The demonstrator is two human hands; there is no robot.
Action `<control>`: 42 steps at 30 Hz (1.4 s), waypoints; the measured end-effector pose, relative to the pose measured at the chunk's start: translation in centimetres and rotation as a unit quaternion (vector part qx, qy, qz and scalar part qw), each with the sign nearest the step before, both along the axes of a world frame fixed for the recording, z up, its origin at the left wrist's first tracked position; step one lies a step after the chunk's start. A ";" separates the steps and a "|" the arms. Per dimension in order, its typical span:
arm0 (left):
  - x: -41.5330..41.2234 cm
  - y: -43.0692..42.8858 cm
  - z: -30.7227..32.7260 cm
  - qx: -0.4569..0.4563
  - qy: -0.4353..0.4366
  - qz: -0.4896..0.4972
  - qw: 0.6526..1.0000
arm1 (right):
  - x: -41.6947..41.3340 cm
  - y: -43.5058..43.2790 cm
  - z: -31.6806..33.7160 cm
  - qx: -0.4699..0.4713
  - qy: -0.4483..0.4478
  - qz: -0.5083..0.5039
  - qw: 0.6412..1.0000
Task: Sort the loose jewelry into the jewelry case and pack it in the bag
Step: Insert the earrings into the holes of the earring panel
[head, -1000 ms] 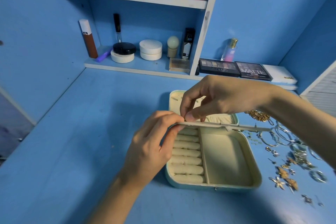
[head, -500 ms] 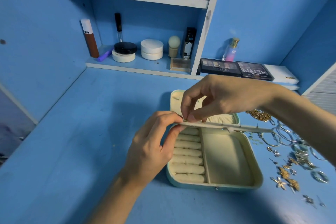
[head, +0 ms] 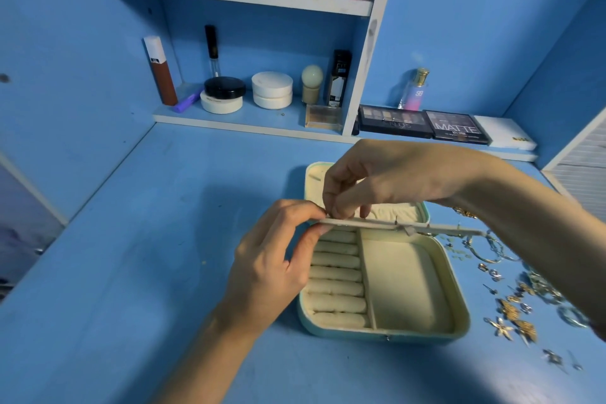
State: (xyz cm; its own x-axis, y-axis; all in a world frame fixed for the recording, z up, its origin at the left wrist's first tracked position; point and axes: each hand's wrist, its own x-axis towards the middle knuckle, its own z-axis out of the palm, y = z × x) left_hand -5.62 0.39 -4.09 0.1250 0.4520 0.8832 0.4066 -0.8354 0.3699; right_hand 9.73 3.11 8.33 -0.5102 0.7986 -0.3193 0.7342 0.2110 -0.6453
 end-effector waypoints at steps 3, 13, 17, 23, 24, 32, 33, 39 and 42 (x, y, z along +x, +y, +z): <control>0.0 -0.1 -0.1 0.004 0.003 0.001 1.000 | -0.1 -0.3 -0.3 -0.006 0.002 -0.028 1.000; 0.5 1.1 0.8 -0.067 -0.031 -0.009 0.997 | 2.4 -3.3 0.7 0.275 0.117 -0.120 0.947; 0.8 2.4 1.8 -0.104 -0.043 -0.029 0.993 | 4.0 -5.2 0.4 0.340 0.166 -0.132 0.916; 1.9 4.1 1.9 -0.137 -0.072 0.002 0.988 | 6.1 -6.6 -2.0 0.332 0.131 -0.135 0.924; 2.1 4.3 1.9 -0.142 -0.074 0.009 0.987 | 6.4 -6.8 -2.3 0.329 0.123 -0.133 0.927; 2.6 4.1 1.3 -0.210 -0.080 -0.021 0.974 | 9.9 -8.4 -4.5 0.272 0.064 -0.150 0.948; 2.6 4.1 1.2 -0.218 -0.086 -0.021 0.972 | 10.4 -8.6 -4.6 0.261 0.047 -0.149 0.953; 2.4 4.3 0.7 -0.241 -0.109 -0.020 0.964 | 13.3 -9.4 -4.6 0.209 -0.069 -0.131 0.967; 2.4 4.3 0.8 -0.242 -0.106 -0.021 0.964 | 14.6 -9.9 -4.1 0.164 -0.138 -0.109 0.971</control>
